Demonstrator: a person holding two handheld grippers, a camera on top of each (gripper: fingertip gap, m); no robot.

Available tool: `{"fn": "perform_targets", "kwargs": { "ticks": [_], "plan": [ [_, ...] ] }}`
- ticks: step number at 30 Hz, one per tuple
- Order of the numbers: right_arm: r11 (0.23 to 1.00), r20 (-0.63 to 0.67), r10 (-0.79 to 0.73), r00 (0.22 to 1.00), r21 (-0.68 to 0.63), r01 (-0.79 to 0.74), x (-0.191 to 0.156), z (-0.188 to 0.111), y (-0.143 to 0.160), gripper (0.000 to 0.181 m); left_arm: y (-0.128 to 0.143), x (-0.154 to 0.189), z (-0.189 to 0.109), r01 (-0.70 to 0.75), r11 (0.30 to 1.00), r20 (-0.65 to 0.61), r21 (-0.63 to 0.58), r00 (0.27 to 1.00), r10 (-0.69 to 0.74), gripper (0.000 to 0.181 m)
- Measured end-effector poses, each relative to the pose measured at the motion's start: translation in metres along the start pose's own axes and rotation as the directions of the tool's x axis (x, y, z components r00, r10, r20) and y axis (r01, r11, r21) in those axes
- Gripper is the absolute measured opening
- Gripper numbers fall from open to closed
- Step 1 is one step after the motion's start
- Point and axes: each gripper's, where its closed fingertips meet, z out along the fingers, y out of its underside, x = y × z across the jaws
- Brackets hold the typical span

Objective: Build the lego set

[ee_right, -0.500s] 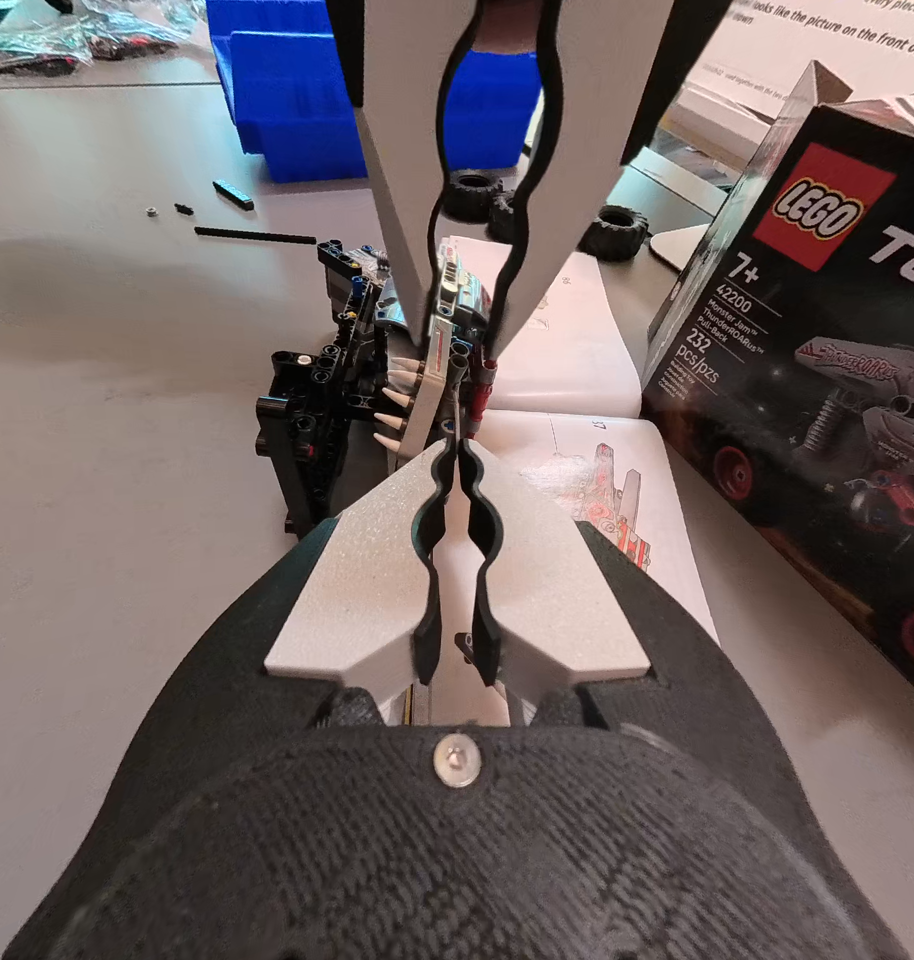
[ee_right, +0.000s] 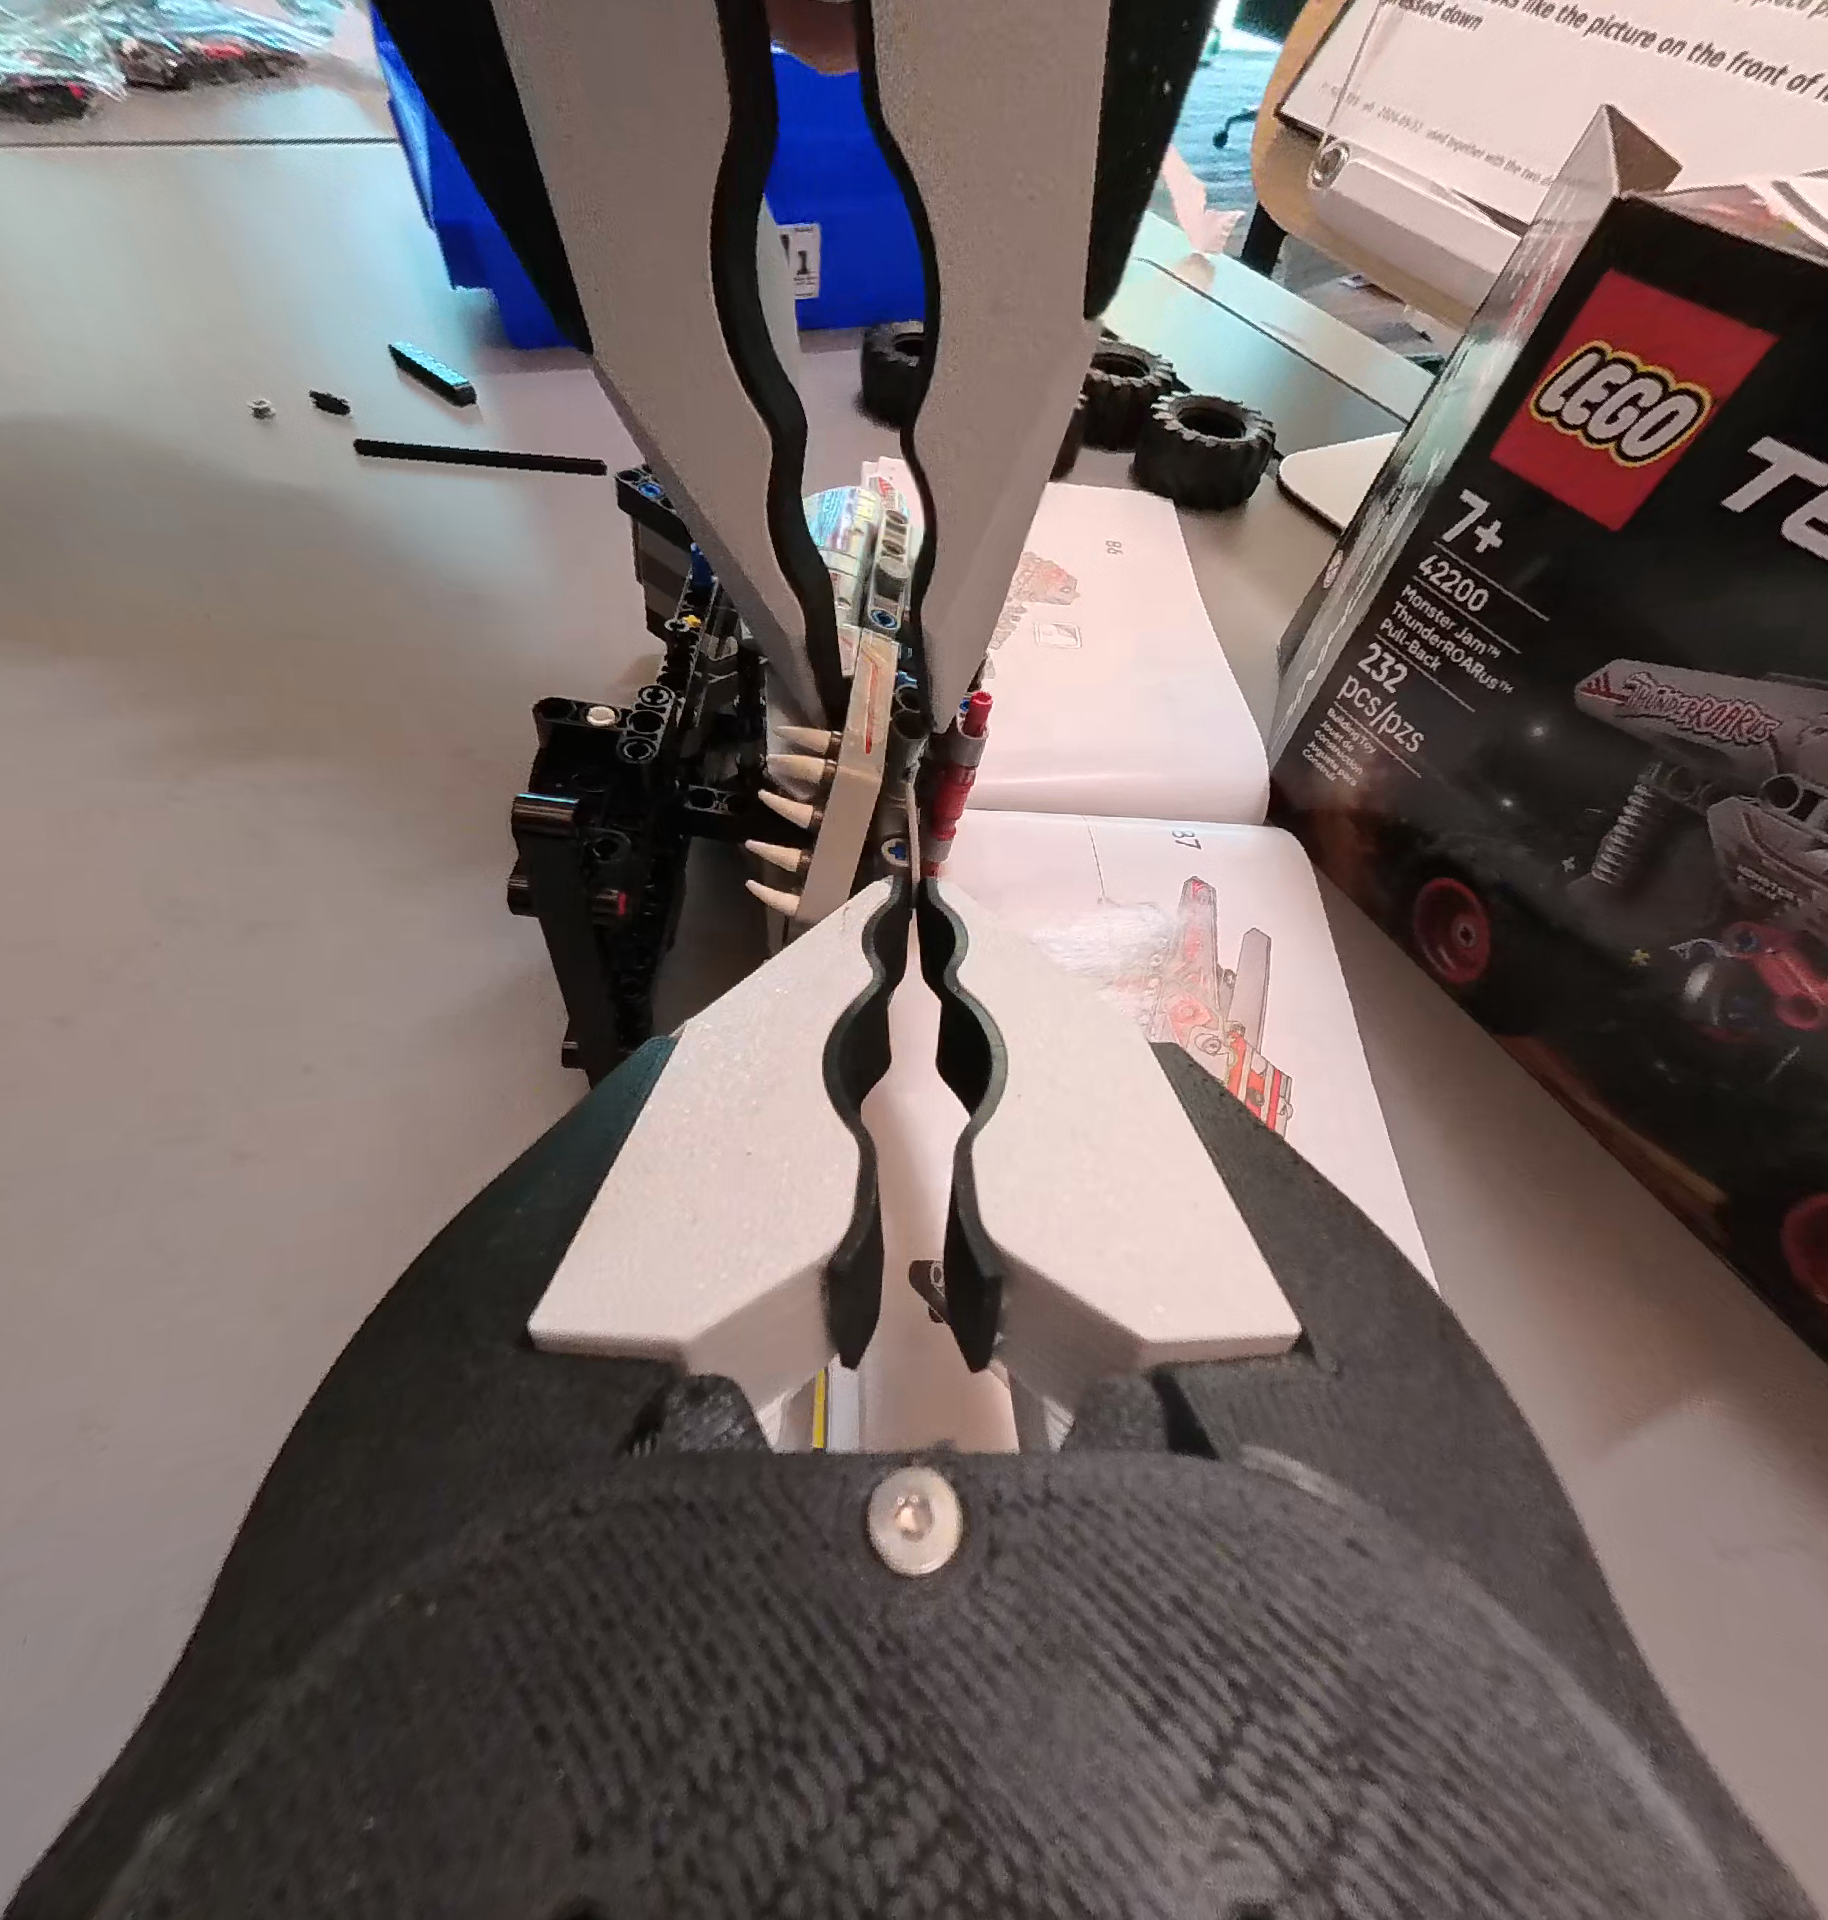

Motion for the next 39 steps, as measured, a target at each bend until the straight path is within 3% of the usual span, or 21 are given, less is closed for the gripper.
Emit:
{"fn": "perform_targets", "kwargs": {
  "ticks": [23,32,39],
  "plan": [
    [0.996,-0.051,-0.087,0.995,-0.020,0.086,-0.004,0.001,0.002,0.000,-0.002,0.002,0.006,0.117,0.992,-0.123,0.038,0.986,-0.112,0.012],
    [0.957,-0.139,-0.286,0.948,-0.001,0.289,-0.015,-0.002,-0.001,0.001,-0.003,0.009,0.002,0.007,0.997,-0.052,0.077,0.999,-0.003,0.013],
    [0.942,-0.134,-0.332,0.934,0.007,0.336,-0.022,-0.003,-0.002,0.002,-0.003,0.011,0.002,0.033,0.992,-0.063,0.119,0.998,-0.026,0.015]
  ]
}}
